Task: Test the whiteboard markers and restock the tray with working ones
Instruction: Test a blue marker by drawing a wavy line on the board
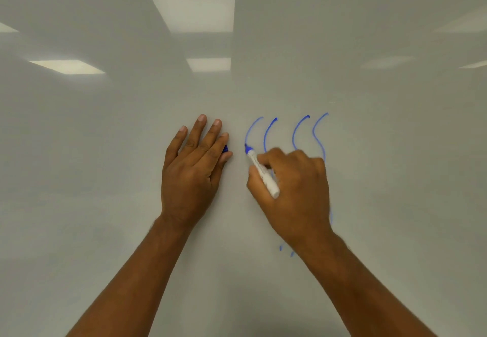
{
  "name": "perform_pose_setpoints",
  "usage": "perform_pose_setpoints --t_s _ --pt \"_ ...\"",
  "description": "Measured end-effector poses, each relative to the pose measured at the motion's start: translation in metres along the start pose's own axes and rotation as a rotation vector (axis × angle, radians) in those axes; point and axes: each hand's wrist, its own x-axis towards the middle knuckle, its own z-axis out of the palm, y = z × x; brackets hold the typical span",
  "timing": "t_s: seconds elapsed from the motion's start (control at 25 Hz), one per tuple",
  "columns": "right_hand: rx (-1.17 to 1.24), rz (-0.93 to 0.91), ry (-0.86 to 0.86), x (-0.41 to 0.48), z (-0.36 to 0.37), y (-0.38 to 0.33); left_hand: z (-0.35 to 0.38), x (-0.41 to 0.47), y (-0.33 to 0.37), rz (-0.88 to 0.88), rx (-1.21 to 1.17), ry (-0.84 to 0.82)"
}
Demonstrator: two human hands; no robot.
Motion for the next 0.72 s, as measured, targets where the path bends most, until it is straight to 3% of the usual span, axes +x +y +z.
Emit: perform_pose_setpoints --t_s 0.28,0.48,0.72 --pt "-0.045 0.037 -0.086 -0.131 -0.009 0.032 -0.001 0.001 0.002 0.018 0.013 0.021" --pt "-0.078 0.112 -0.214 -0.151 -0.001 0.022 -0.002 0.002 0.002 0.021 -0.012 0.018" --pt "0.281 0.375 -0.084 -0.152 -0.021 0.021 -0.006 0.003 0.003 -0.006 -0.046 -0.010"
